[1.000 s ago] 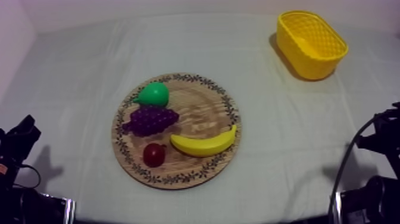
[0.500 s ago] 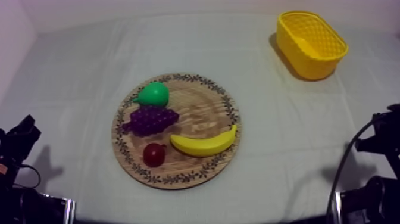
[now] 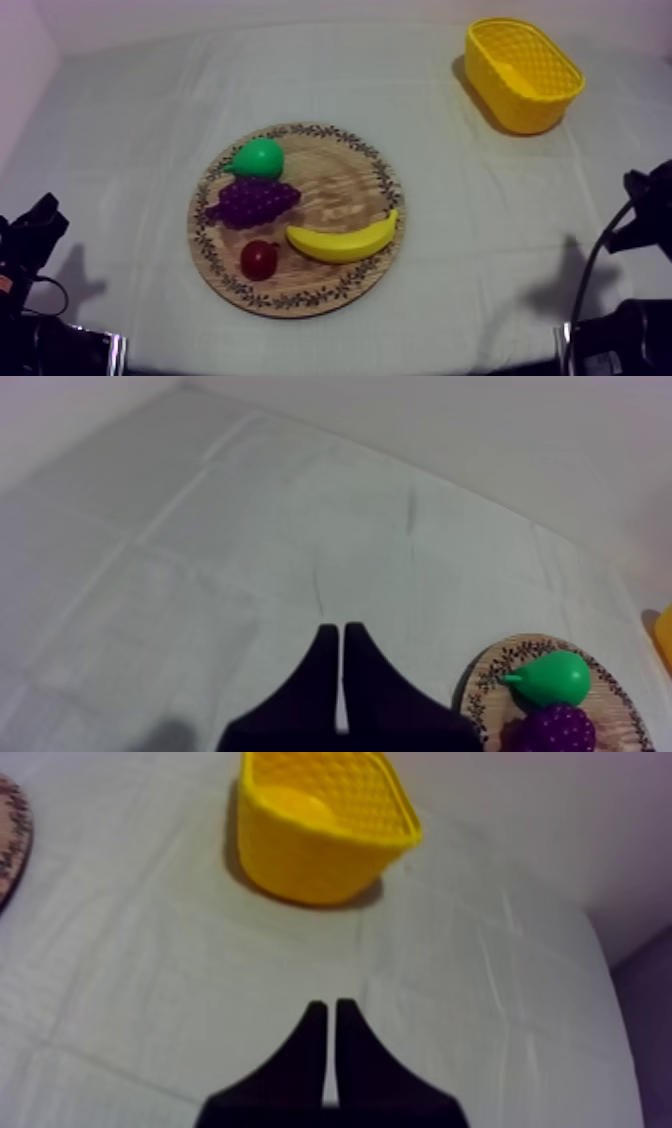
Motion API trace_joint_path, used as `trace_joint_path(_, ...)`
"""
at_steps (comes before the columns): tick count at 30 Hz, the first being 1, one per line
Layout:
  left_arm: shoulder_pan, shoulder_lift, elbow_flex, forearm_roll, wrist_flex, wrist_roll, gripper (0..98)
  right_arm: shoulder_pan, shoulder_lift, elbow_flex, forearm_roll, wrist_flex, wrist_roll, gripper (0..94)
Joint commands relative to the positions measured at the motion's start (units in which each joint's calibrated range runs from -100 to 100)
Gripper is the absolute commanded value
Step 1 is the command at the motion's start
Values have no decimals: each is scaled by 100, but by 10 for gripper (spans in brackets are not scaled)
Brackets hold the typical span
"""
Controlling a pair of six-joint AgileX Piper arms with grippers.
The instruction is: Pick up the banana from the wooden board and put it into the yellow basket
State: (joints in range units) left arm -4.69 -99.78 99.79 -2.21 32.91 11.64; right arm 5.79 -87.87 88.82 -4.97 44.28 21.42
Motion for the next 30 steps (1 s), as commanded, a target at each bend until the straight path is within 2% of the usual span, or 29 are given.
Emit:
trace_joint_path(1, 2, -5, -1, 3, -1, -2, 1, -219, 524, -720, -97, 39, 72, 6)
trace_joint_path(5, 2, -5, -1, 3, -1, -2, 1, -575, 1267, -1466, -272, 28, 203, 6)
trace_joint_path(8, 2, -5, -1, 3, -1, 0, 1, -940, 1853, -1995, -255, -31, 201, 6)
trace_joint_path(16, 2, -5, -1, 3, -1, 0, 1, -1991, 3398, -2938, 52, -388, 36, 6)
trace_joint_path(23, 2, -5, -1, 3, -1, -2, 1, -2914, 4601, -3228, 452, -739, -151, 6)
trace_joint_path(26, 2, -5, -1, 3, -1, -2, 1, -3241, 5049, -3265, 603, -896, -247, 12)
trace_joint_path(30, 2, -5, -1, 3, -1, -2, 1, -3557, 5609, -3294, 672, -1054, -276, 22)
